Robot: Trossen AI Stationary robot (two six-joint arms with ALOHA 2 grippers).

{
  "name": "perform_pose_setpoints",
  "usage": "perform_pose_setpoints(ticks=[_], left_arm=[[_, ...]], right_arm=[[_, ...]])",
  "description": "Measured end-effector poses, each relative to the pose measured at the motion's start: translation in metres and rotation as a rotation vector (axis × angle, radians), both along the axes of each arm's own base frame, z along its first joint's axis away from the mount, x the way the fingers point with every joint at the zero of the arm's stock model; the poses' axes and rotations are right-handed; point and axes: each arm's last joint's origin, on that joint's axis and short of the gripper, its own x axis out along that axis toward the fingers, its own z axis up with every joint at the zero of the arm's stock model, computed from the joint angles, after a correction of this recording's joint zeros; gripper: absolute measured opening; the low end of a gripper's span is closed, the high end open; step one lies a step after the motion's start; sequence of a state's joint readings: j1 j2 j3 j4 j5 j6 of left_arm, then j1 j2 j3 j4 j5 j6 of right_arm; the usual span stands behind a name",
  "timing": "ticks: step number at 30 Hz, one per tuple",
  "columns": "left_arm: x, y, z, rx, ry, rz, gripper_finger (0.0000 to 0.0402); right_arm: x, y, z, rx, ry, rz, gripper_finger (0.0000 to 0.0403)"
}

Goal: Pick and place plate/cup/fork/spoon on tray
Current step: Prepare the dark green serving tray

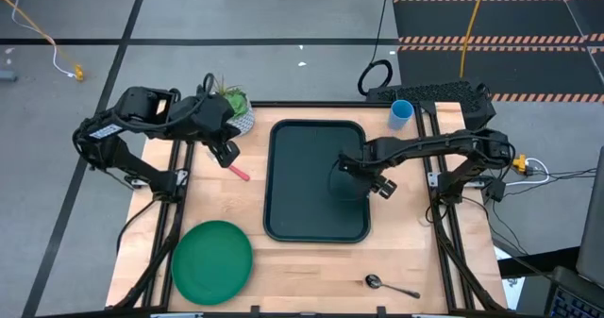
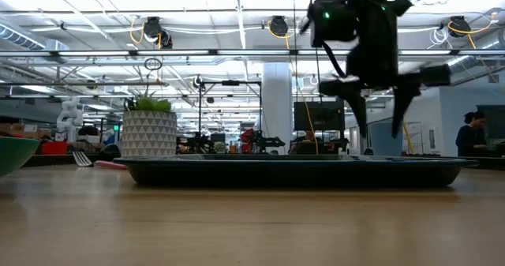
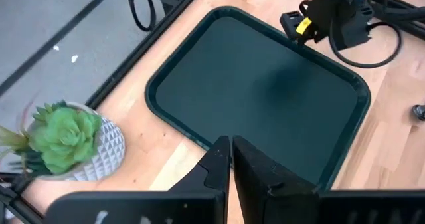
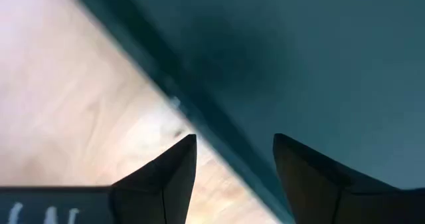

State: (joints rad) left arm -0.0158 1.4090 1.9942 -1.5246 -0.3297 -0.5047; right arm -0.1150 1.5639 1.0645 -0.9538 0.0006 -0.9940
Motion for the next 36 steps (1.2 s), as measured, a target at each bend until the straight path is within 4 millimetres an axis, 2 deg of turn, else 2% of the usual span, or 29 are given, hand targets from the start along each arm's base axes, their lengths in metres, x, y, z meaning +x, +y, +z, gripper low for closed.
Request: perform_pose_setpoints(ticks=[7,15,18,23,29,33,36], left_arm=[[0.0,-0.006,0.001,-0.04,-0.022,0.002,0.0021],[0.011,-0.006,-0.005,-0.054,-0.002,0.021,0.0021],[0.013,-0.008,-0.007,-0.07,0.009,0.011,0.0021],[0.016,-0.013,-0.009,-0.078,0.027,-0.015,0.0021],[0.016,-0.013,-0.009,-0.075,0.029,-0.02,0.0021],[0.016,-0.013,-0.009,-0.066,0.033,-0.033,0.0021],[0.016,-0.013,-0.009,-0.054,0.032,-0.045,0.0021]], right_arm=[[-0.013,0.001,-0.018,-0.012,0.072,0.045,0.0191],[-0.016,0.002,-0.038,-0.005,0.005,0.072,0.0187],[-0.018,0.002,-0.043,-0.008,-0.004,0.049,0.0171],[-0.019,0.005,-0.043,0.0,0.004,-0.044,0.0119],[-0.027,0.026,-0.039,0.007,0.063,-0.066,0.0063],[-0.032,0.045,-0.033,0.031,0.066,-0.081,0.0049],[-0.033,0.059,-0.023,0.035,0.004,-0.033,0.0045]])
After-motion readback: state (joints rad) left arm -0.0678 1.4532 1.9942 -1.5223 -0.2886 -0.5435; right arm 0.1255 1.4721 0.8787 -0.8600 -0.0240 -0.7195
